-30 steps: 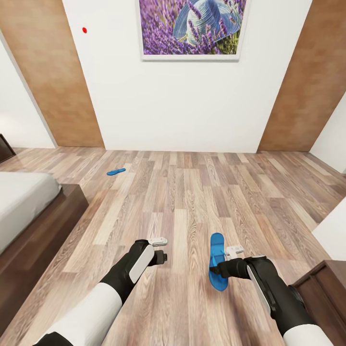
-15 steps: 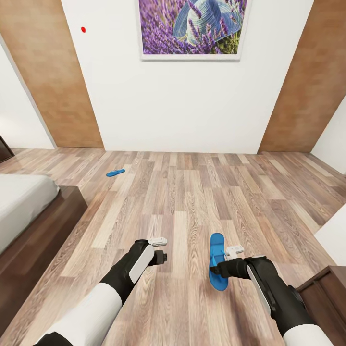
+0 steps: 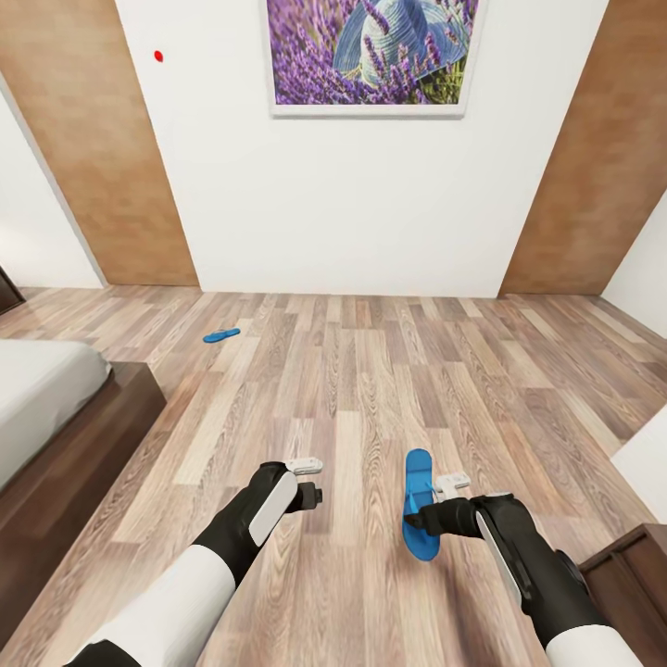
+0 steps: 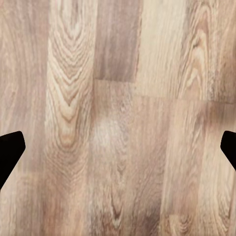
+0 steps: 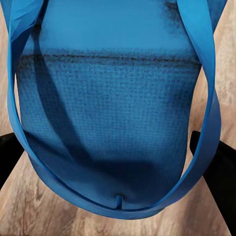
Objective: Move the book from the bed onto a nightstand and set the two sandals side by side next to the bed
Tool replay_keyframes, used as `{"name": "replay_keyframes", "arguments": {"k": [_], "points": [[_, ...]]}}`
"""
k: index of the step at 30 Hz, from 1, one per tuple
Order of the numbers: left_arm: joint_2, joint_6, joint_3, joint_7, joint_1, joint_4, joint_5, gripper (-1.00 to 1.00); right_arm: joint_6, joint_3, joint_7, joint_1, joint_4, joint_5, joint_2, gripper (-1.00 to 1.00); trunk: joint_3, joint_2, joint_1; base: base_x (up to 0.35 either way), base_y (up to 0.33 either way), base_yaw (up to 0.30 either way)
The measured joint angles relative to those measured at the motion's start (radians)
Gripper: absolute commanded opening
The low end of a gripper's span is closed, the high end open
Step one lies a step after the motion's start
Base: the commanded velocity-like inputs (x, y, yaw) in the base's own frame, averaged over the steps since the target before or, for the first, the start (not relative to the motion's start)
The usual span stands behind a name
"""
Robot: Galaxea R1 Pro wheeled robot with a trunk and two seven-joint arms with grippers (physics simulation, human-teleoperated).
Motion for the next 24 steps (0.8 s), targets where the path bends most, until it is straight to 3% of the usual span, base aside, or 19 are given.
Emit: {"name": "replay_keyframes", "arguments": {"k": [24], "points": [[0.000, 0.000, 0.000, 0.000, 0.000, -0.001, 0.000, 1.00, -0.001, 0.000, 0.001, 0.000, 0.000, 0.000, 0.000, -1.00, 0.000, 0.000, 0.000, 0.076, 0.000, 0.000]]}}
